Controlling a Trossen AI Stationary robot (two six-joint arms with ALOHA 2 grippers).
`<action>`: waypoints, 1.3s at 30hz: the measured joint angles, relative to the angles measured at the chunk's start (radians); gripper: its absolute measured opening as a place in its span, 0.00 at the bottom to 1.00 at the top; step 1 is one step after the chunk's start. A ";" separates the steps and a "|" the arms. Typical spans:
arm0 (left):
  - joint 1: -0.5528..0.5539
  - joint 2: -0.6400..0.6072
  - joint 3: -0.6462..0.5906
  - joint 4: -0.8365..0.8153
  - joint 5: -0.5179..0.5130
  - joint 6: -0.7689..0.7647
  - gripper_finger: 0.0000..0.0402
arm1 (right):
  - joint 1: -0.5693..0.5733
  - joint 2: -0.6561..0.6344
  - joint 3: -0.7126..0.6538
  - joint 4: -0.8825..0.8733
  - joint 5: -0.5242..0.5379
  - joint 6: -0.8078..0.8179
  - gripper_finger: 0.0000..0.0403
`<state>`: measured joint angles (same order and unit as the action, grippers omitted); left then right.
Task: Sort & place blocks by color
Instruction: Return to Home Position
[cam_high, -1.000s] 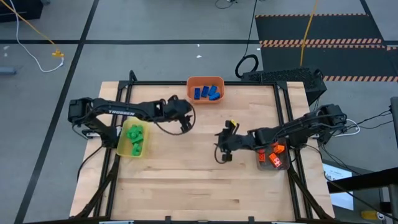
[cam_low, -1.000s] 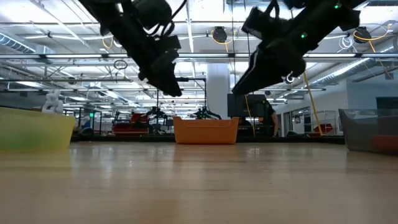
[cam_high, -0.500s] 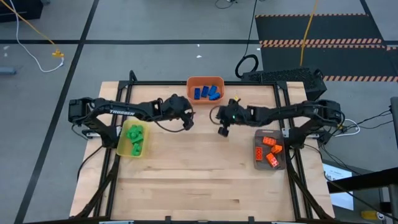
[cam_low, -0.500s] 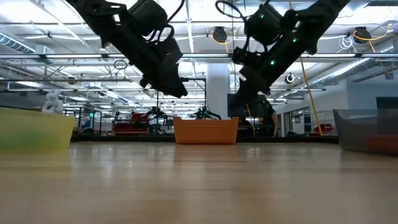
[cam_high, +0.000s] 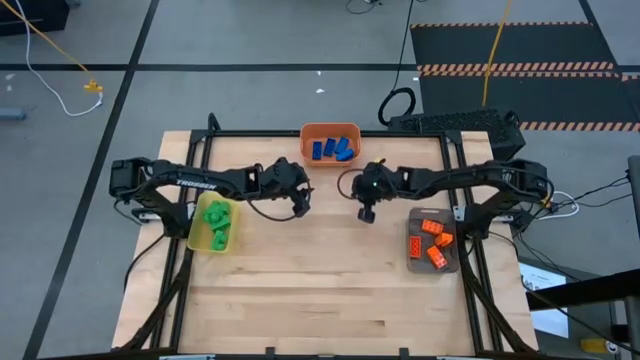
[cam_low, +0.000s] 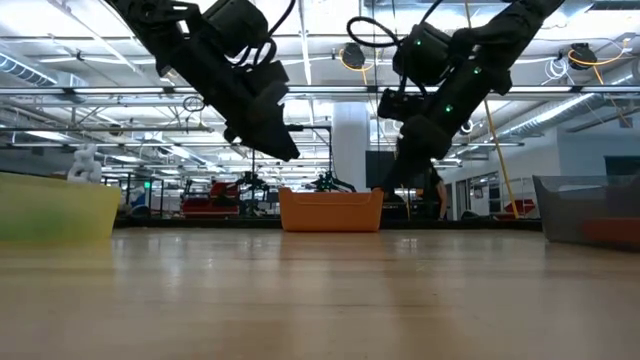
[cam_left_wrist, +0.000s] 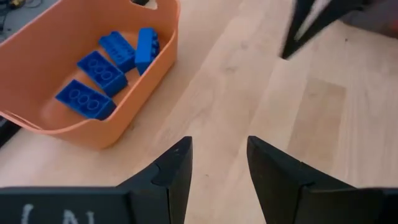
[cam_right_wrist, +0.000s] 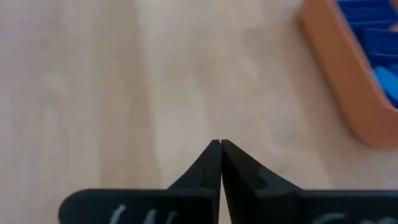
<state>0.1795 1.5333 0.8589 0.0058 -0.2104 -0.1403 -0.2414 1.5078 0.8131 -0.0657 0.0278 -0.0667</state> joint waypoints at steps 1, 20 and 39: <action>-0.003 0.000 0.000 -0.001 -0.001 0.011 0.38 | 0.012 -0.001 0.000 -0.008 -0.005 -0.010 0.00; -0.061 -0.013 -0.006 0.147 0.176 0.119 0.38 | 0.152 -0.376 -0.158 0.108 -0.134 0.114 0.00; -0.053 -0.781 -0.694 0.525 0.192 -0.005 0.14 | 0.146 -0.998 -0.645 0.345 -0.135 0.271 0.00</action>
<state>0.1268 0.7527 0.1652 0.5303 -0.0187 -0.1454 -0.0954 0.5102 0.1681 0.2795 -0.1070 0.2047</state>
